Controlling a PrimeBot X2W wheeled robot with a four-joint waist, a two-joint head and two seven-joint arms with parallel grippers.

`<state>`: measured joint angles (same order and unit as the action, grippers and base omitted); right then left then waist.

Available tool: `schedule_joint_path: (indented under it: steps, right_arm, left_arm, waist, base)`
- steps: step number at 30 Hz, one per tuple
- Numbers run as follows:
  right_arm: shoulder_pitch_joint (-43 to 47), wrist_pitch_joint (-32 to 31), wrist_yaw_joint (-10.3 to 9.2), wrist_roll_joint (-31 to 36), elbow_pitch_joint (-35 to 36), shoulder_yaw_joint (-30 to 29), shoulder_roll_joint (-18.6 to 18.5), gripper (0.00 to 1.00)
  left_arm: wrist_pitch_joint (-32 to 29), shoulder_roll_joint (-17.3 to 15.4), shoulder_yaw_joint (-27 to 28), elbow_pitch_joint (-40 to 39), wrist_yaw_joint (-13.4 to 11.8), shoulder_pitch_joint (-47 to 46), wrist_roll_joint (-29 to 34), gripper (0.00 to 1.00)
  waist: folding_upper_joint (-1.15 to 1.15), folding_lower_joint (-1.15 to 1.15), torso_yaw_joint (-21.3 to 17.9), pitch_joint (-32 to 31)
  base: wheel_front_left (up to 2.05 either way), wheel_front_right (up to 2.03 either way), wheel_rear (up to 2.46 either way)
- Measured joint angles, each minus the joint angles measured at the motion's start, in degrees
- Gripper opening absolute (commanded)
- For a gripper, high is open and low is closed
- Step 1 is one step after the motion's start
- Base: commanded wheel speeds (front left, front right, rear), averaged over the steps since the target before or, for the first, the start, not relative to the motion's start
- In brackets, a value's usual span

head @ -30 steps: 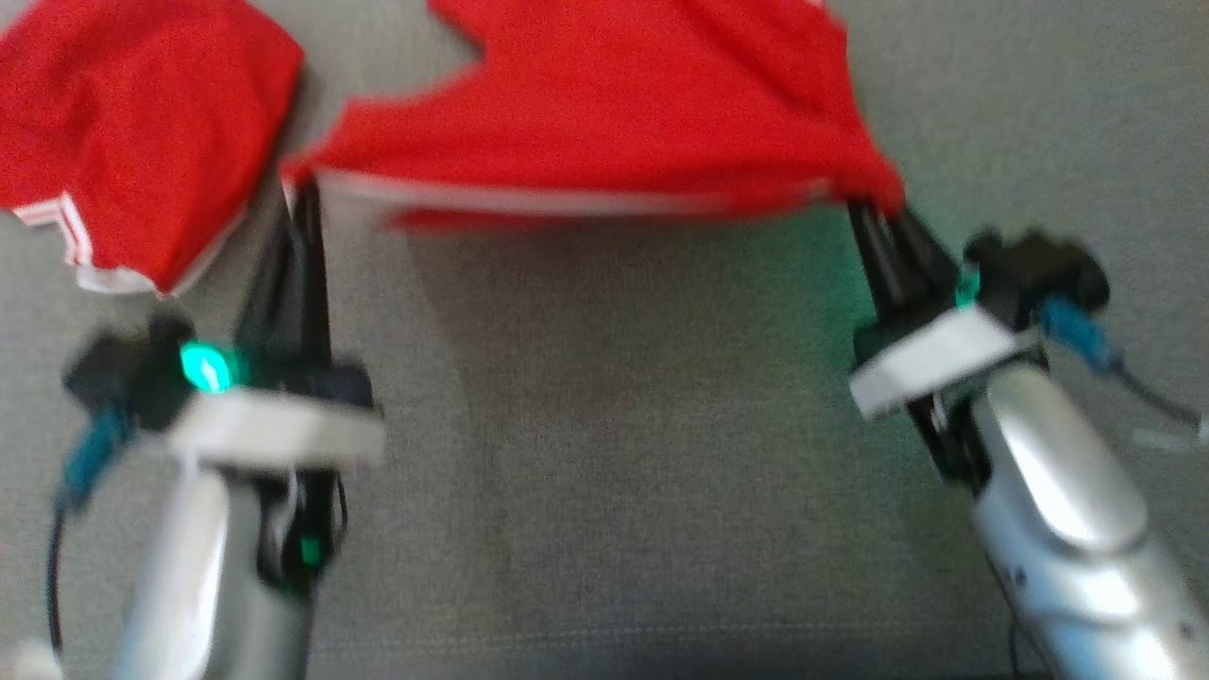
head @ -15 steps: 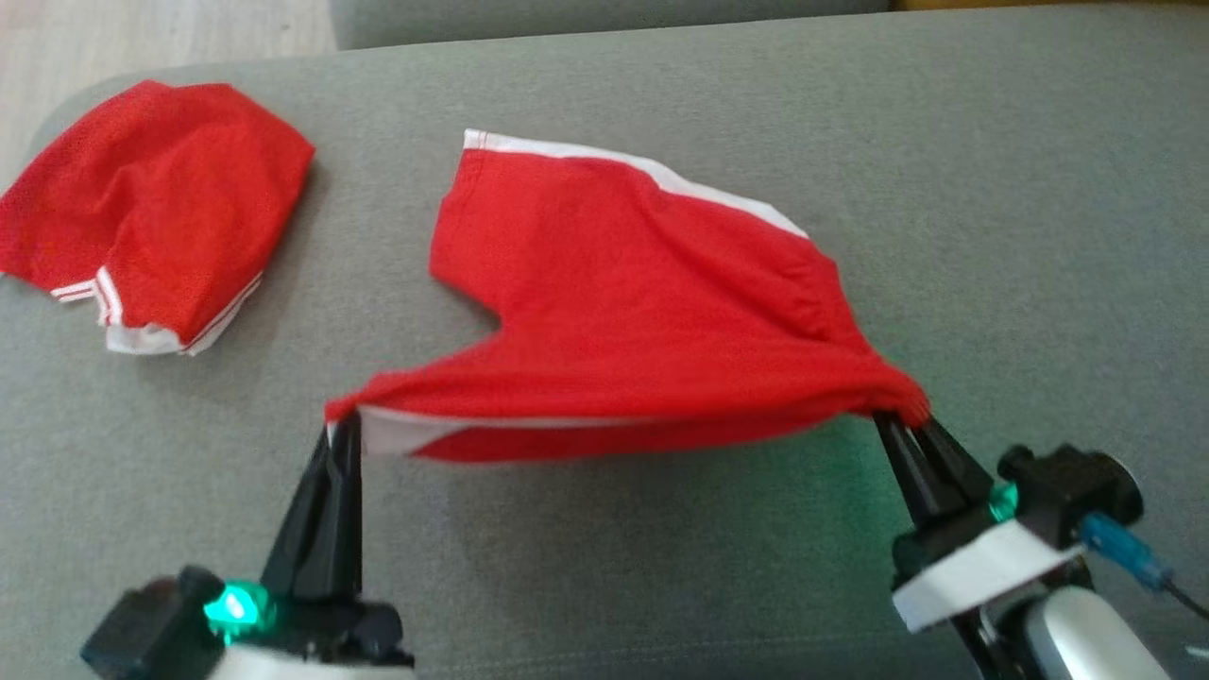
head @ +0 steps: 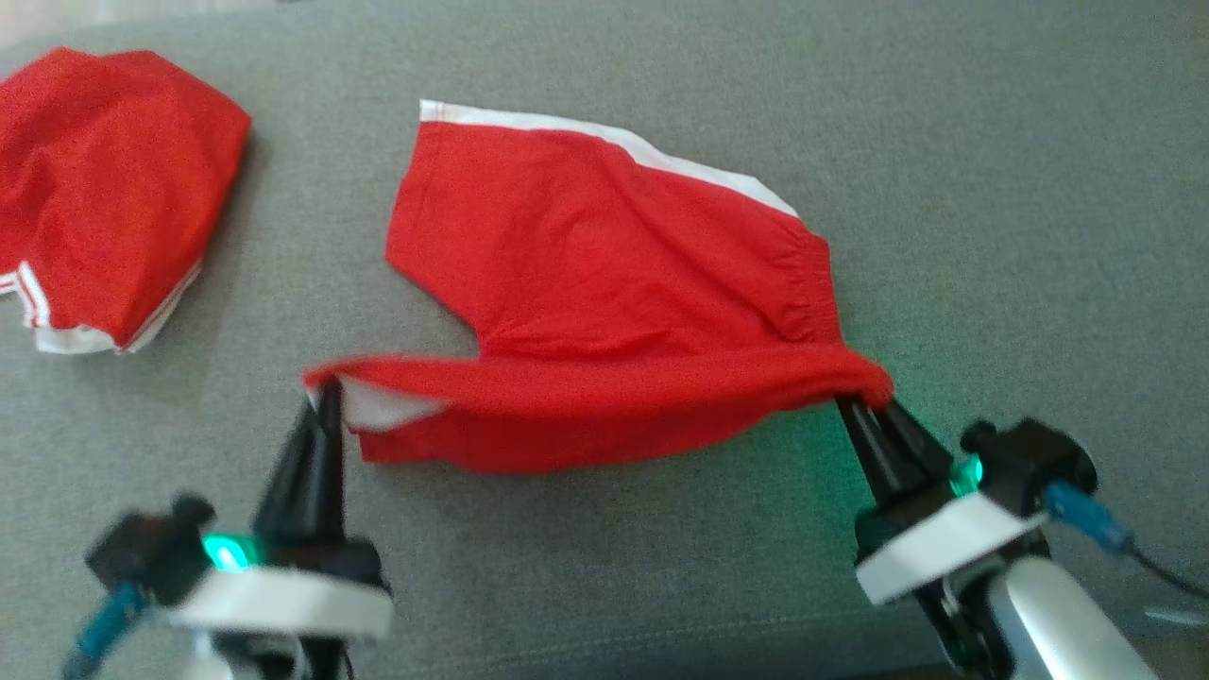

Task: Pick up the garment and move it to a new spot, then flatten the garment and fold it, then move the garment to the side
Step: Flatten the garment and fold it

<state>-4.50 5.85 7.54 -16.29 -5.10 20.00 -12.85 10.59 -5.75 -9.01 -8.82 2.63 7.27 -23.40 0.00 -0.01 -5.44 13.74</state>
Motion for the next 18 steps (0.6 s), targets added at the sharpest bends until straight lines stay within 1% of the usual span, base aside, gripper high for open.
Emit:
schedule_joint_path:
  steps: [3,8,9,14,18]
  right_arm:
    - [-3.97,1.03,0.0,-0.42,-3.2,0.46,1.0,0.0]
    - [-10.26,2.45,0.0,-0.45,-8.78,1.23,2.93,0.0]
    - [-10.26,2.45,0.0,-0.45,-8.78,1.23,2.93,0.0]
    - [-17.05,3.33,0.0,-0.29,-13.88,0.07,5.56,0.0]
    - [-21.08,3.83,0.0,-0.01,-16.81,-0.96,7.2,0.0]
  left_arm:
    - [-0.16,-1.37,0.99,4.55,0.67,-5.77,-0.46,0.0]
    - [-0.78,-3.3,1.14,12.51,1.47,-16.56,0.21,0.0]
    - [-0.78,-3.3,1.14,12.51,1.47,-16.56,0.21,0.0]
    - [-1.43,-3.47,0.52,21.93,1.98,-28.27,1.55,0.0]
    - [-1.32,-3.6,0.07,29.06,2.0,-35.79,2.85,0.0]
  waist:
    - [0.0,0.0,-0.53,1.42]
    - [0.0,0.0,-1.21,4.33]
    - [0.0,0.0,-1.21,4.33]
    - [0.0,0.01,-1.83,7.74]
    - [0.0,0.01,-2.08,10.32]
  base:
    - [0.0,0.0,0.0]
    - [0.0,0.0,0.0]
    - [0.0,0.0,0.0]
    - [0.0,0.0,0.0]
    - [0.0,0.0,0.0]
